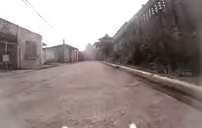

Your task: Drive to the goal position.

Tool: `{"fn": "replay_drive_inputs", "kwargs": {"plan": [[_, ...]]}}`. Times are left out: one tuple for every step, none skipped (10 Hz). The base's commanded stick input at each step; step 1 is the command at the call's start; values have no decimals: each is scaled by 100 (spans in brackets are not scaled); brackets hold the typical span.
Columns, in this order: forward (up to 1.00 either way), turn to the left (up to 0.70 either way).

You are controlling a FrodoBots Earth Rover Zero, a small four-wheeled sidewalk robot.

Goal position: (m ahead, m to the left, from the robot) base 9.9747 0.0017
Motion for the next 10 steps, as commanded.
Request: {"fn": "replay_drive_inputs", "kwargs": {"plan": [[70,1],[70,1],[70,1],[70,1],[70,1],[70,1],[70,1],[70,1],[70,1],[70,1]]}}
